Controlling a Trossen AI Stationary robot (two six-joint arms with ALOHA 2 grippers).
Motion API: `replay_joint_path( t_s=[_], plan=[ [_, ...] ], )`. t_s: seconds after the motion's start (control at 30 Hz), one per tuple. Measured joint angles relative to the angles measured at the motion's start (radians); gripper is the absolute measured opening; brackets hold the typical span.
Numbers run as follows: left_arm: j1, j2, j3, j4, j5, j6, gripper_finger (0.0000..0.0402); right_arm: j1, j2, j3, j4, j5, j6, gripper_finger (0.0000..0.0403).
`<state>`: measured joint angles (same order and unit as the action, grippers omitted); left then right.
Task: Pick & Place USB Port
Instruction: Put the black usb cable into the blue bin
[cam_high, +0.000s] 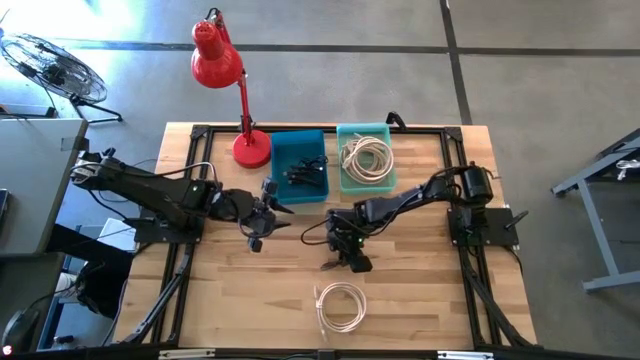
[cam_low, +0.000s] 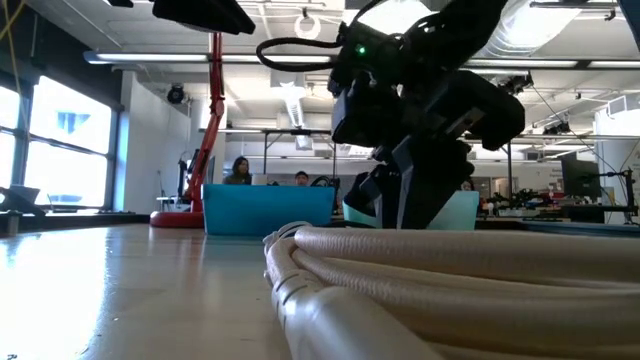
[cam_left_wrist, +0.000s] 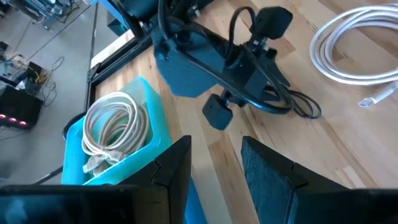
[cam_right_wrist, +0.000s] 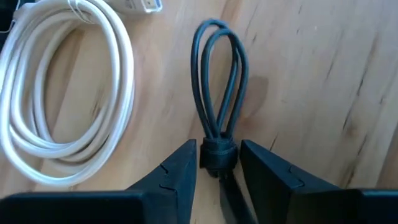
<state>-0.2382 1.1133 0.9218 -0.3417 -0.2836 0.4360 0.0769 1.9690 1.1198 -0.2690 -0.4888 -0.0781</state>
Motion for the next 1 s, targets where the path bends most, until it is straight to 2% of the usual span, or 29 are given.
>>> replay_joint_path(
  t_s=[0.23,0.4,0.67,1.0],
  plan=[
    [0.000,0.019,0.000,0.044,0.000,0.009,0.0138,0.000,-0.033,-0.002,0.005,0.029,-0.077,0.0019],
    [0.001,0.070,0.000,0.058,-0.024,0.053,0.0138,0.000,-0.082,-0.002,-0.030,0.107,-0.106,0.0021],
    [0.002,0.187,0.000,0.064,-0.042,0.086,0.0138,0.002,-0.220,-0.002,-0.079,0.177,-0.194,0.0019],
    [0.003,0.308,0.000,0.277,-0.042,0.094,0.0138,0.030,-0.393,-0.002,-0.055,0.366,-0.297,0.0019]
  ],
)
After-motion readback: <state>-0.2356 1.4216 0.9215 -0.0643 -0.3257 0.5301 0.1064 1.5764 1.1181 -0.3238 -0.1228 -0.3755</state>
